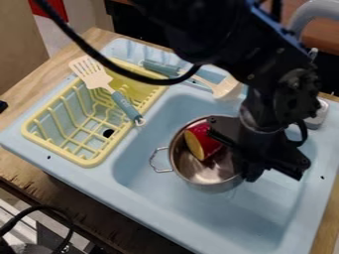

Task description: Put pot on the left side of sink

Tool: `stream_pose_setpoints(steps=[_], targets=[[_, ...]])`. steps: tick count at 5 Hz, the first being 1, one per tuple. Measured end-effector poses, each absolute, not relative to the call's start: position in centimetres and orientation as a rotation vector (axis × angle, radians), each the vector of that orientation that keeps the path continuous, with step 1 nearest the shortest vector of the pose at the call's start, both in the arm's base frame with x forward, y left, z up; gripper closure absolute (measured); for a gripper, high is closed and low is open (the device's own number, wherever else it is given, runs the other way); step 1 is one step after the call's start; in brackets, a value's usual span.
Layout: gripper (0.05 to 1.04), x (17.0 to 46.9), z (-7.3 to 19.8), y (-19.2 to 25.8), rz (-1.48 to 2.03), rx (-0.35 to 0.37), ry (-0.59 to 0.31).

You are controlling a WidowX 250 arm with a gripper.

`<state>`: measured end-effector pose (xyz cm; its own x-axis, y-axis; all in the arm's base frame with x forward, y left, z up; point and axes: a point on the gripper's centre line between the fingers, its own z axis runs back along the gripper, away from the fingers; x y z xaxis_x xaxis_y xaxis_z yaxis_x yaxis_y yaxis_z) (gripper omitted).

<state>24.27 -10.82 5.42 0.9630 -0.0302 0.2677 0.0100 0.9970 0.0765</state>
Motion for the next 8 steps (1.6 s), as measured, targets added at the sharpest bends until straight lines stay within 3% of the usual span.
stream_pose_setpoints(steps=[1, 3, 4, 8], targets=[[1.022, 24.4, 7.0, -10.3, 0.029, 0.128, -0.274], [1.022, 25.4, 9.0, -5.4, 0.077, 0.065, -0.227], [1.022, 25.6, 10.4, -2.5, 0.110, 0.056, -0.257], [1.022, 24.3, 9.3, 5.5, 0.038, 0.078, -0.304]])
